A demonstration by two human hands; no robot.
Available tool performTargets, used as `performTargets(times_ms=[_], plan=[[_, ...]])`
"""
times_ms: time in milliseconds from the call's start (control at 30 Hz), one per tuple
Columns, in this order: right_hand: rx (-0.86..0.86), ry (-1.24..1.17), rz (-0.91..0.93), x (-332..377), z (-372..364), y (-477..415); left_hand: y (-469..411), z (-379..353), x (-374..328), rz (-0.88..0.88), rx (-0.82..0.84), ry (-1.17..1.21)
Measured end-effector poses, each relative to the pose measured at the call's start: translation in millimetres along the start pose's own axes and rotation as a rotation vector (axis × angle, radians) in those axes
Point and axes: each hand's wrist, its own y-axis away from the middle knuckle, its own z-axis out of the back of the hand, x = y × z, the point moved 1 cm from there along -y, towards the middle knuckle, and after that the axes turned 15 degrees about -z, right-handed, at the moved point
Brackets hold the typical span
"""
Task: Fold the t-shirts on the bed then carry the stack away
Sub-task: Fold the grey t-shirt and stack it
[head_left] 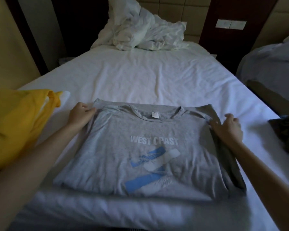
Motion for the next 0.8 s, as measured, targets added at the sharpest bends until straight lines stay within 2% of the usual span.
performTargets(times_ms=[67,133,200,267,400,467,533,633,733,800], plan=[[0.066,0.046,-0.056,-19.3,12.3,33.9,32.4,13.6,2.4,-0.009,0.030,-0.024],[0.154,0.048,-0.092,-31.5,23.0,55.4,61.1,22.2,2.0,-0.054,0.130,-0.092],[0.282,0.004,-0.065,-36.4,31.9,63.9,80.4,26.4,0.2,-0.076,0.230,-0.169],[0.342,-0.050,-0.034,-46.0,37.8,65.8,91.1,32.2,1.3,-0.062,0.267,-0.141],[0.281,-0.222,-0.099,-82.4,52.0,57.9,104.1,57.7,8.7,0.052,0.220,-0.015],[0.301,-0.250,-0.039,-89.9,55.2,63.1,112.6,64.3,4.7,0.094,0.271,0.003],[0.252,-0.265,0.094,-89.8,58.3,78.0,124.4,65.5,-4.5,0.143,0.346,0.026],[0.227,-0.146,0.315,-92.4,62.5,112.8,144.6,68.0,-9.3,0.220,0.368,0.117],[0.234,0.009,0.316,-107.8,58.1,133.6,166.1,74.0,-6.7,0.273,0.319,0.244],[0.174,0.058,0.389,-115.5,56.7,139.5,175.9,75.6,-4.8,0.320,0.233,0.388]])
